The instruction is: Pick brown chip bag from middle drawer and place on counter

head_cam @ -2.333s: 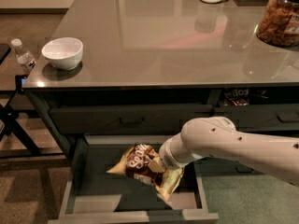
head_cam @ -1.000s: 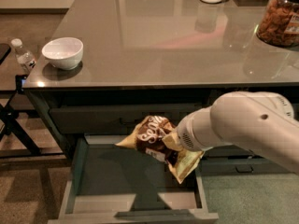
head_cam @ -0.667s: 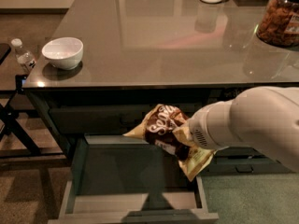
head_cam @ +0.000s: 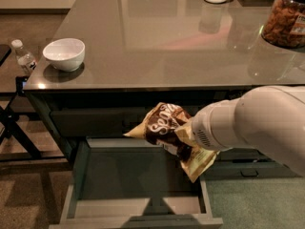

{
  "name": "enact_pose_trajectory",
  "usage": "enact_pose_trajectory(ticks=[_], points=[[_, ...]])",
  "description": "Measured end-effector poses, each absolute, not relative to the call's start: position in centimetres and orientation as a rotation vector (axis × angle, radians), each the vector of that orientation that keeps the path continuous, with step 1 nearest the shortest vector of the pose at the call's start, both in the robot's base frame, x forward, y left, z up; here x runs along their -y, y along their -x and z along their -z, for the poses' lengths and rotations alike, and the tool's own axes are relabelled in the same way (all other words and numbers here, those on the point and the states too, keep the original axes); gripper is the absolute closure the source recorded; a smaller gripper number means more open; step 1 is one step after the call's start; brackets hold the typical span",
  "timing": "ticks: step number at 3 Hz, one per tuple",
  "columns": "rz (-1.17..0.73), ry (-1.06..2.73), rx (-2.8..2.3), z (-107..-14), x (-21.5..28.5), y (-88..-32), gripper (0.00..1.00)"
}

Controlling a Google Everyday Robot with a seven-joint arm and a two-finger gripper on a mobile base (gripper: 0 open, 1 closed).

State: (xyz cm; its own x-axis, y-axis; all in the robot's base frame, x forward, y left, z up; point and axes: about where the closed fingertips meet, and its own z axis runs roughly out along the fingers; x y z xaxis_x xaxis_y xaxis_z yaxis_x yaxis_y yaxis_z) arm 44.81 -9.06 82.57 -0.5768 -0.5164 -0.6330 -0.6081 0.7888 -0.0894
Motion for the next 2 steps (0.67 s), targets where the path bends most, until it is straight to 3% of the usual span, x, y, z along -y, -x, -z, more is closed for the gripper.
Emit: enact_pose_trajectory(ticks=[2], points=[[-0.06,0.713,-2.212,-91.7,12.6,-43.4,1.0]])
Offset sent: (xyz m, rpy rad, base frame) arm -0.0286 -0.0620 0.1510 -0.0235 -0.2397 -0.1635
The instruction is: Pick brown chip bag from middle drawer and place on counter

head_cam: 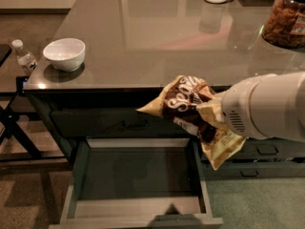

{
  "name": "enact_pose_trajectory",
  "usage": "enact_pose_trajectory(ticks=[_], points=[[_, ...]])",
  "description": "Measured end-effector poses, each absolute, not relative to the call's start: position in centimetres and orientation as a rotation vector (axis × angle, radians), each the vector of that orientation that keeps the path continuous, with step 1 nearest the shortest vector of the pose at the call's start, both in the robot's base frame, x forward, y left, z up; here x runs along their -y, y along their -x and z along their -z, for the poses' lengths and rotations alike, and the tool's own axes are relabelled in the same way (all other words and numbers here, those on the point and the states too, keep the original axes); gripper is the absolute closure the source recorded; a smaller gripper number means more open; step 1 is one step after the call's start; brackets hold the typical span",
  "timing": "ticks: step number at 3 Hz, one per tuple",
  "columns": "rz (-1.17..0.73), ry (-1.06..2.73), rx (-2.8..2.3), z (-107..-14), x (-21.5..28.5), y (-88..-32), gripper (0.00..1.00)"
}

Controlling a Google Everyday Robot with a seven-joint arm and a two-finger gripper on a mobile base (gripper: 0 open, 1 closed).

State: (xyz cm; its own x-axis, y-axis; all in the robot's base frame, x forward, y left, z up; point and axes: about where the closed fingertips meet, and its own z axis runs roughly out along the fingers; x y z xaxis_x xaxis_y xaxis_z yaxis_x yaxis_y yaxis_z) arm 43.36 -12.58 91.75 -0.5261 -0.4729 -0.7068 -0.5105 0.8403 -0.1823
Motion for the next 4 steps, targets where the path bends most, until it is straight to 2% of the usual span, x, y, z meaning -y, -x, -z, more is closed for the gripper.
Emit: enact_pose_trajectory(ticks=[1,2,4], points=[[-0.006,0.67,-2.148,-95.3,13.7,-43.2,1.0],[-0.006,0.673,-2.159,-94.7,13.2,-43.4,1.0],[-0.057,0.635,-2.138,-94.5,10.4,-52.0,1.0]])
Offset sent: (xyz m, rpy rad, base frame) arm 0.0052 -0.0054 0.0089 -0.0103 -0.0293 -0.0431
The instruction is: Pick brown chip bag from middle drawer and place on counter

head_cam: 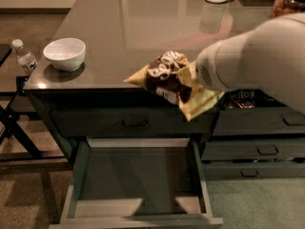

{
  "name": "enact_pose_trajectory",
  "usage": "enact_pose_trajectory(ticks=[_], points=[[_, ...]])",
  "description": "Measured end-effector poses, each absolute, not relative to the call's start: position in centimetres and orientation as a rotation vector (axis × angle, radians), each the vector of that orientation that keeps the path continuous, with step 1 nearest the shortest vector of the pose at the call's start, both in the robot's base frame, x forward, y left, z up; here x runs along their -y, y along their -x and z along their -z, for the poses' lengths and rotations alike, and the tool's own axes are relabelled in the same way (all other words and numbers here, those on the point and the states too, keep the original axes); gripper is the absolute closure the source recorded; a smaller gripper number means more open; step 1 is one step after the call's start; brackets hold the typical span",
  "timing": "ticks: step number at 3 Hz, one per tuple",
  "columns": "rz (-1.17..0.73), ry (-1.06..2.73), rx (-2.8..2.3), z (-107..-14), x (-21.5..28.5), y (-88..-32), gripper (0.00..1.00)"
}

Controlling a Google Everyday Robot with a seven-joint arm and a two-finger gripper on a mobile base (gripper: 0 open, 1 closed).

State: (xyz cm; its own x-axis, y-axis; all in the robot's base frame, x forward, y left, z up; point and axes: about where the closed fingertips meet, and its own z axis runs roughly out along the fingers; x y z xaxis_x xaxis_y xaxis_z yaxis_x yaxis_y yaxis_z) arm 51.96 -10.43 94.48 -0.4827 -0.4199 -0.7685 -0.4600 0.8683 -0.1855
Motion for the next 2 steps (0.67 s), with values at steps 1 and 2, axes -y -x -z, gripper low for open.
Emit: enact_pose_trajectory(ticks=[1,2], points=[[-0.027,0.625,-2.131,-95.3,10.1,-57.2,1.0],[0.039,0.661,-2.096,-96.3,10.1,-58.4,1.0]])
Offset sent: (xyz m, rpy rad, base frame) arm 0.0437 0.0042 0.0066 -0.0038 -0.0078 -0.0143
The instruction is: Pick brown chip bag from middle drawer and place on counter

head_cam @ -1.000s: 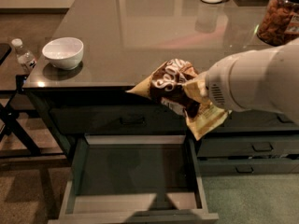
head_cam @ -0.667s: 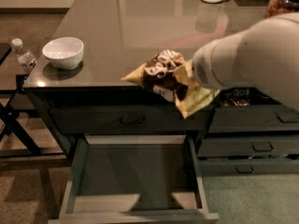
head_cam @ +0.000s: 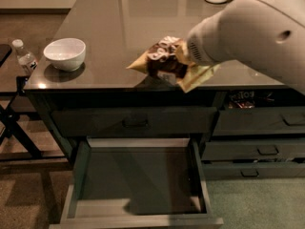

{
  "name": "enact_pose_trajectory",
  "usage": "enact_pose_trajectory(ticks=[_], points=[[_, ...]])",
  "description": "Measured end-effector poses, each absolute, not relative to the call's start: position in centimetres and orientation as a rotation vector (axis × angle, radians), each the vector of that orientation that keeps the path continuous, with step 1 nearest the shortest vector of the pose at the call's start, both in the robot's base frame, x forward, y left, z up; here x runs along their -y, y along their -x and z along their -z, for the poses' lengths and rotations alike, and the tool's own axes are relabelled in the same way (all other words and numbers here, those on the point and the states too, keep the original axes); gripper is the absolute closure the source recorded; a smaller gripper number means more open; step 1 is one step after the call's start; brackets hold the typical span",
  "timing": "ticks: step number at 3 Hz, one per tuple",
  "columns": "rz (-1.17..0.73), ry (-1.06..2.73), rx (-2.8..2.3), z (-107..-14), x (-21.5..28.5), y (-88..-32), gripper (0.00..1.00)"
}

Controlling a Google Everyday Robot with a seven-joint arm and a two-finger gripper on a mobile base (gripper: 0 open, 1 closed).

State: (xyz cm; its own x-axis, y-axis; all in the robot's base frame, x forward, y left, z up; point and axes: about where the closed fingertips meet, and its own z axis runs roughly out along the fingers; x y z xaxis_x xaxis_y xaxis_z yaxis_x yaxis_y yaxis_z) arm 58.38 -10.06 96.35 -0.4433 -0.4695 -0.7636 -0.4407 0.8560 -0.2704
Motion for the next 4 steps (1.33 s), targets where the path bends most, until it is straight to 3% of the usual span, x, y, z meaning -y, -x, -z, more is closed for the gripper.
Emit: enact_pose_trajectory(ticks=[1,4], points=[[0.009,0.64,-2.107,-95.9,10.0,-57.8,1.0],[-0.053,0.547,-2.108,-94.8,9.3,-66.6,1.0]])
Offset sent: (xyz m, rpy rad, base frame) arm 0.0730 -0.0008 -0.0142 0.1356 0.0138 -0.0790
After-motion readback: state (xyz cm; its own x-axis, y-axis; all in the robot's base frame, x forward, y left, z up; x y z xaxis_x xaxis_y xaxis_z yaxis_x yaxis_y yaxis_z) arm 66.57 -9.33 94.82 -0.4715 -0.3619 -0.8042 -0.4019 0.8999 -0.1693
